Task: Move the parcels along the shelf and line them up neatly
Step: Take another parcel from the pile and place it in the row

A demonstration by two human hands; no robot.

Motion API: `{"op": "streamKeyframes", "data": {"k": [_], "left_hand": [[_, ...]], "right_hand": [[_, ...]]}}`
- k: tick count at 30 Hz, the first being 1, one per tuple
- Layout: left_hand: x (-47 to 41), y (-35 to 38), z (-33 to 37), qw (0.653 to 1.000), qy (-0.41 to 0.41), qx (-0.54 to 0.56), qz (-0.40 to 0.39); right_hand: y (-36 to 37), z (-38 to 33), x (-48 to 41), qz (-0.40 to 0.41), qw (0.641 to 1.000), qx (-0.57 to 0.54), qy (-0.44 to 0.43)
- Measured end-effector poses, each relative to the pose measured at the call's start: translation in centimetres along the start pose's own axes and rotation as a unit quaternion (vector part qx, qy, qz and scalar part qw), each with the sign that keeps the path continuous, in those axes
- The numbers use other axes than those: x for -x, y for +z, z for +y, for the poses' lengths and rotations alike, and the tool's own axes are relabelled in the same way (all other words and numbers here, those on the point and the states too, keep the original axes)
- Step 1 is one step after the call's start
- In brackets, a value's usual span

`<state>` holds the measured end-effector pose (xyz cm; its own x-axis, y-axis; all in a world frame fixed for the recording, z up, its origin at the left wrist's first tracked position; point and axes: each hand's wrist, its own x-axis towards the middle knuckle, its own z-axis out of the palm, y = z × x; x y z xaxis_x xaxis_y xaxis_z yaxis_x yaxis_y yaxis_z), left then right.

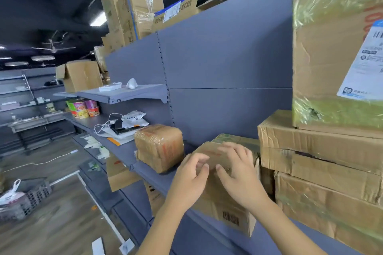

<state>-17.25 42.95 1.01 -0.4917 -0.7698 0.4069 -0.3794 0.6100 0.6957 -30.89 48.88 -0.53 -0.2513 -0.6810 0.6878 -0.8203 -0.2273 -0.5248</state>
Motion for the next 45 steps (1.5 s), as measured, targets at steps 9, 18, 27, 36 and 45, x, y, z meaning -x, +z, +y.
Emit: {"op": "streamKeyframes", "data": {"k": [9, 18, 27, 36, 45], "left_hand": [[-9.2, 2.7, 1.4, 0.996, 0.063, 0.053, -0.044], [-14.9, 8.3, 10.4, 0.934, 0.215, 0.245, -0.147], [-15.7, 10.5, 14.3, 0.889, 0.264, 0.323, -0.187], [-17.4, 10.6, 17.1, 0.872, 0.243, 0.346, -0.246], [-17.5, 8.4, 16.3, 0.843, 0.248, 0.438, -0.191]], "right_hand": [[-1.2, 3.8, -2.2, -0.001, 0.996, 0.089, 0.005], [-12.3, 0.2, -2.0, 0.187, 0.965, 0.186, 0.002], [-27.5, 1.7, -1.1, 0.408, 0.870, 0.177, 0.213], [-27.2, 4.3, -3.2, 0.331, 0.907, 0.063, 0.251], [-26.8, 1.0, -3.3, 0.297, 0.952, 0.011, 0.071]]}}
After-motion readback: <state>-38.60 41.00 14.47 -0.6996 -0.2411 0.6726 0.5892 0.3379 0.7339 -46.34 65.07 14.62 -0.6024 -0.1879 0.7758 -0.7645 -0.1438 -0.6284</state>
